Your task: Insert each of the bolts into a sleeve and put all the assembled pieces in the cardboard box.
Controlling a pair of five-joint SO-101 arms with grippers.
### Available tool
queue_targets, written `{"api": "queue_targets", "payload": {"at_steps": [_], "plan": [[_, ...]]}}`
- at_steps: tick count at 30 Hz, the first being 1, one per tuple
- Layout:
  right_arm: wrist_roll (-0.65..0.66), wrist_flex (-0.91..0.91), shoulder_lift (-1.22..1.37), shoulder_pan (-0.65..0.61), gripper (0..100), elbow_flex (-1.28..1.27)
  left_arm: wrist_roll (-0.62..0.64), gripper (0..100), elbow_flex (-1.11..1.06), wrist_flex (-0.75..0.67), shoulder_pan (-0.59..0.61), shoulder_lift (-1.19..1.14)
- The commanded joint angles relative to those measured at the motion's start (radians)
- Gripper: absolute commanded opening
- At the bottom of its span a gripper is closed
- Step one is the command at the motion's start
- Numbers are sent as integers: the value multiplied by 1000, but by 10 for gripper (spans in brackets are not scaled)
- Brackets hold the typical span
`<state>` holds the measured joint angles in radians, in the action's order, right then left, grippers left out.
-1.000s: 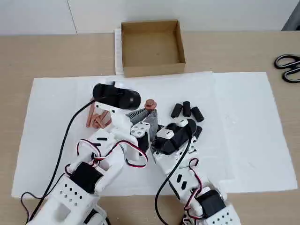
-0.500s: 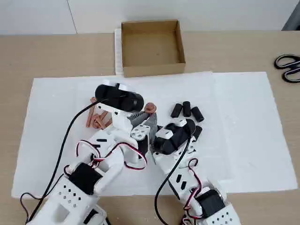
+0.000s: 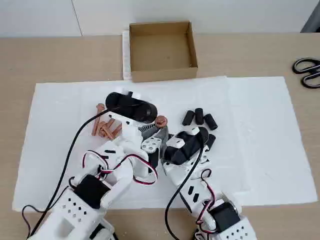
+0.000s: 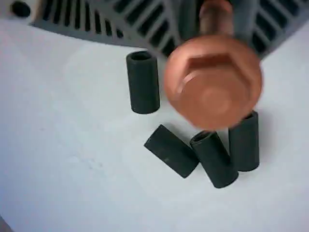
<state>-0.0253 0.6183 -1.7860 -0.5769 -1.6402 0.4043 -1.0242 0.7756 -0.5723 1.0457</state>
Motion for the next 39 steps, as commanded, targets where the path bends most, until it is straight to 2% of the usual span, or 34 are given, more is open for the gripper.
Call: {"api": "queue_targets", "payload": {"at_steps": [1,4,22,28,39], "plan": [[-11,-19,-21,-1,4,8,-8,6,-10,-43,-3,6],[-11,-19,-21,-1,4,8,-37,6,-15,-77,-3,6],[-11,-19,-18,-1,4,8,-64,9,-62,-80,2,5],[-11,-19,-18,-1,4,8,-68,105,-65,-74,-3,5],[-11,-18,-18,-1,4,8,-66,107,-56,-72,-3,14]]}}
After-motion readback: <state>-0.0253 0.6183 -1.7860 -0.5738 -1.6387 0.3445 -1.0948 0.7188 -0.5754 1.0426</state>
